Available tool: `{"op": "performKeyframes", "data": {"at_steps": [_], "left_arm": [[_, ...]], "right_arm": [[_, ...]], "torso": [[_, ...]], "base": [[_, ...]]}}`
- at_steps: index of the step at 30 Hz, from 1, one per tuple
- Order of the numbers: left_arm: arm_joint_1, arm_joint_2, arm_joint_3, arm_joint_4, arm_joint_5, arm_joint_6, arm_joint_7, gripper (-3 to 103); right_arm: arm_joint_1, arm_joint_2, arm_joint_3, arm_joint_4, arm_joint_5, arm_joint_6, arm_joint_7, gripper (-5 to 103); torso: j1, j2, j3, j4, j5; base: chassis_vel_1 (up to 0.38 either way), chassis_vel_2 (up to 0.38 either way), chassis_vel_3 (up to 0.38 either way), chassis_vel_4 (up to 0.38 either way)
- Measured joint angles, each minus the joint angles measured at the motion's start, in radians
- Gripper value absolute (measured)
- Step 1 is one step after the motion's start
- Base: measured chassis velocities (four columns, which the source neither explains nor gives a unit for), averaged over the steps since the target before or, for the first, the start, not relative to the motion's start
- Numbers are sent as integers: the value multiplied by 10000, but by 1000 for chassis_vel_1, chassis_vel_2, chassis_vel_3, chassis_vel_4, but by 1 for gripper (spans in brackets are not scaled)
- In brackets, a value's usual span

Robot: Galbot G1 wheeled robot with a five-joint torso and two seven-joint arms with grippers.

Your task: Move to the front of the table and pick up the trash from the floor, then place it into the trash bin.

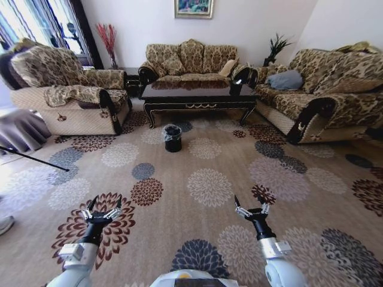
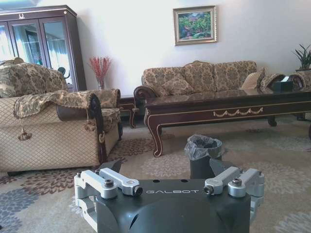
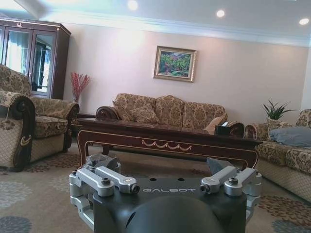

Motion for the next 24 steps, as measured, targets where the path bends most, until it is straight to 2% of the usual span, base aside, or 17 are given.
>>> {"op": "performKeyframes", "data": {"at_steps": [24], "left_arm": [[0, 0, 0, 0, 0, 0, 0, 100]], "right_arm": [[0, 0, 0, 0, 0, 0, 0, 100]], "torso": [[378, 1005, 628, 0, 0]], "base": [[0, 0, 0, 0]]}}
